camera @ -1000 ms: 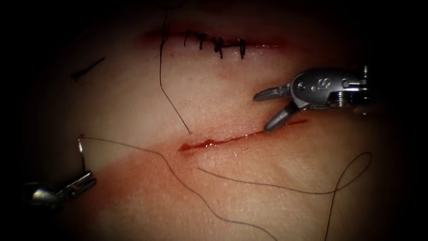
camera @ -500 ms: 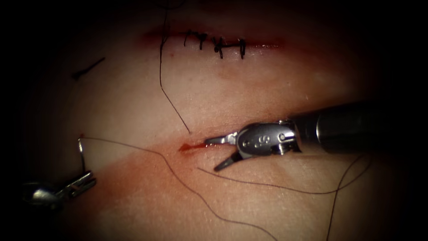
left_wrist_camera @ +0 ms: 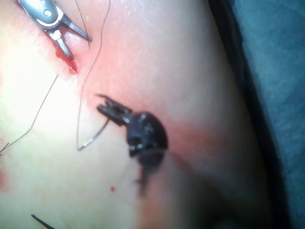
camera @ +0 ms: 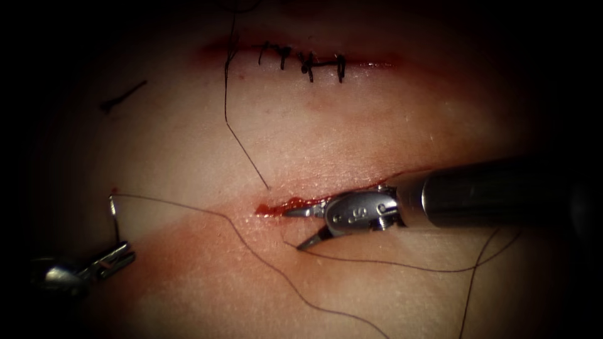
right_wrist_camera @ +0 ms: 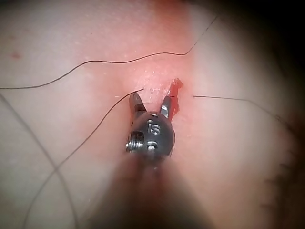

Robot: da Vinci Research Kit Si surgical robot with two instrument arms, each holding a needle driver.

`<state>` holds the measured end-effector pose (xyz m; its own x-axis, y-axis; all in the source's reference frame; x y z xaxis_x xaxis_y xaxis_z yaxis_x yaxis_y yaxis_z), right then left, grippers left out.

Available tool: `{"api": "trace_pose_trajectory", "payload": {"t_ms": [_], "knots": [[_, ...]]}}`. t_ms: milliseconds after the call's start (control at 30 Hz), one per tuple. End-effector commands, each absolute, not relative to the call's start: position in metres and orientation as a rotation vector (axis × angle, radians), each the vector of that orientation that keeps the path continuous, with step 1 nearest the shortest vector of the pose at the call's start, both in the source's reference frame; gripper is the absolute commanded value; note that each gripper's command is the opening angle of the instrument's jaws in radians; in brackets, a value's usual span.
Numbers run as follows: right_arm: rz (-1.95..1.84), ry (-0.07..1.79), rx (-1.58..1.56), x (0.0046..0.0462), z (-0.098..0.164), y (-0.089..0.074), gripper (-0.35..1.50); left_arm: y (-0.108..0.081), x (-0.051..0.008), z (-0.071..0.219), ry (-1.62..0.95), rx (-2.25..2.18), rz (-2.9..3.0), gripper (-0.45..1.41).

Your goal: Wound Closure

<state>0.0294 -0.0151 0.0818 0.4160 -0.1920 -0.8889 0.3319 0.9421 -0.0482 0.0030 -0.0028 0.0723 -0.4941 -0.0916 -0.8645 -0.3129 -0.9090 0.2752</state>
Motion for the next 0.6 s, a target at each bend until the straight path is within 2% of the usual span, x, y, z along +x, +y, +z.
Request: {"api": "trace_pose_trajectory", "payload": {"t_ms": [33,400,600], "knots": [[-0.33,1.107,0.145,0.0306,0.0819,-0.016,1.08,-0.0031,0.0025,0.0731,0.609,-1.506,2.532,-0.45],[-0.323,1.141,0.118,0.0329,0.0819,-0.0169,1.08,-0.0032,0.0026,0.0731,0.609,-1.508,2.533,-0.45],[-0.318,1.145,0.122,0.0331,0.0819,-0.017,0.99,-0.0032,0.0026,0.0731,0.608,-1.508,2.533,-0.45]]}}
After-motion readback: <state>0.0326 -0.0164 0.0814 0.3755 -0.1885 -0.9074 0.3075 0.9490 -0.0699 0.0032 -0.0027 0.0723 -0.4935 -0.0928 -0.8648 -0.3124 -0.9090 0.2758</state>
